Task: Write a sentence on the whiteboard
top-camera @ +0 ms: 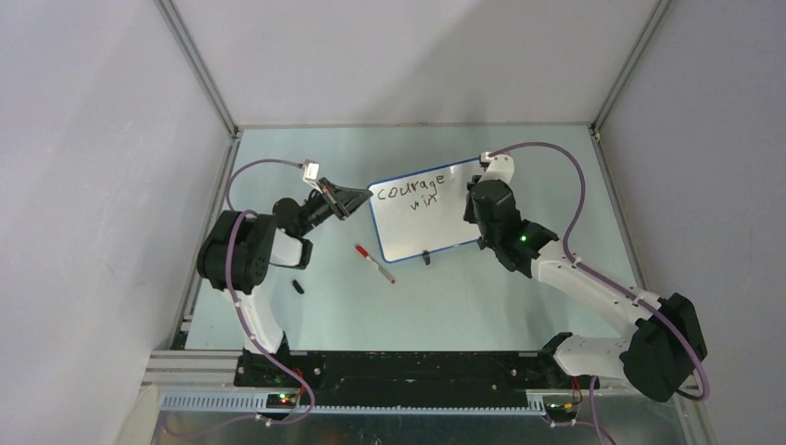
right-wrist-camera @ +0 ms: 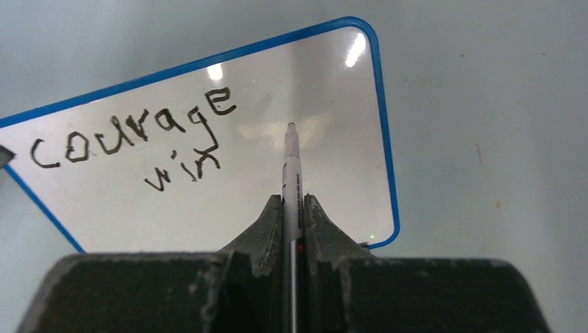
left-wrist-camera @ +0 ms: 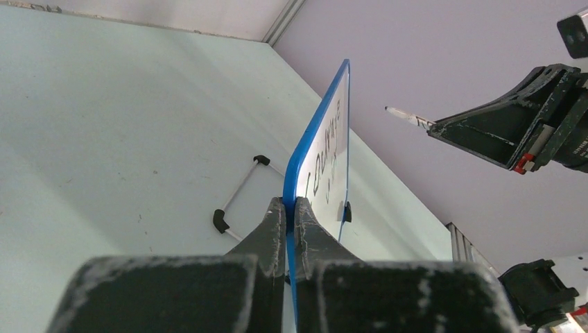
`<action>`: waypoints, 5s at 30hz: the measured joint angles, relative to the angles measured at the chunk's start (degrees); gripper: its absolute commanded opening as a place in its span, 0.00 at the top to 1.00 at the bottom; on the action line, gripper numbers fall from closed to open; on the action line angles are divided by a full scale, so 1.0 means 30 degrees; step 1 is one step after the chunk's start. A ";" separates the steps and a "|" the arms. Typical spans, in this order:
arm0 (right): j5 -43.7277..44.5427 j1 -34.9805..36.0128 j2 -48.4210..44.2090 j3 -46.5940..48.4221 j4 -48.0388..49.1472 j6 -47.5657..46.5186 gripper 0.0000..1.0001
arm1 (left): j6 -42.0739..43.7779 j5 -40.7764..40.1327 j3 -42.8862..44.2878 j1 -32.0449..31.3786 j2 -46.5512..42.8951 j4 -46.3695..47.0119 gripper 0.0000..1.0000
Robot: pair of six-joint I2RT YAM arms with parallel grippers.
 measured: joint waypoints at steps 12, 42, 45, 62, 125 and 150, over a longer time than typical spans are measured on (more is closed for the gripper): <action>-0.3053 -0.0211 -0.0488 -0.0036 -0.0007 0.0102 1.00 | 0.0000 -0.0532 -0.0423 -0.0146 -0.0415 0.0029 1.00; -0.5807 -0.0721 0.2135 0.1311 -0.1348 -0.0131 1.00 | -0.0073 -0.0328 0.0058 -0.0233 -0.0124 0.0007 1.00; -0.5785 -0.0801 0.2251 0.1545 -0.1464 -0.0102 1.00 | -0.0066 -0.0321 0.0058 -0.0233 -0.0124 0.0015 1.00; -0.5515 -0.1173 0.3067 0.2302 -0.2069 -0.0073 1.00 | -0.0066 -0.0306 0.0058 -0.0233 -0.0124 0.0007 1.00; -0.5253 -0.0619 0.4284 0.3271 -0.3257 -0.0379 1.00 | -0.0051 -0.0291 0.0058 -0.0233 -0.0124 0.0015 1.00; -0.4488 -0.0095 0.4386 0.3271 -0.3832 -0.0605 1.00 | -0.0051 -0.0284 0.0058 -0.0233 -0.0124 0.0015 1.00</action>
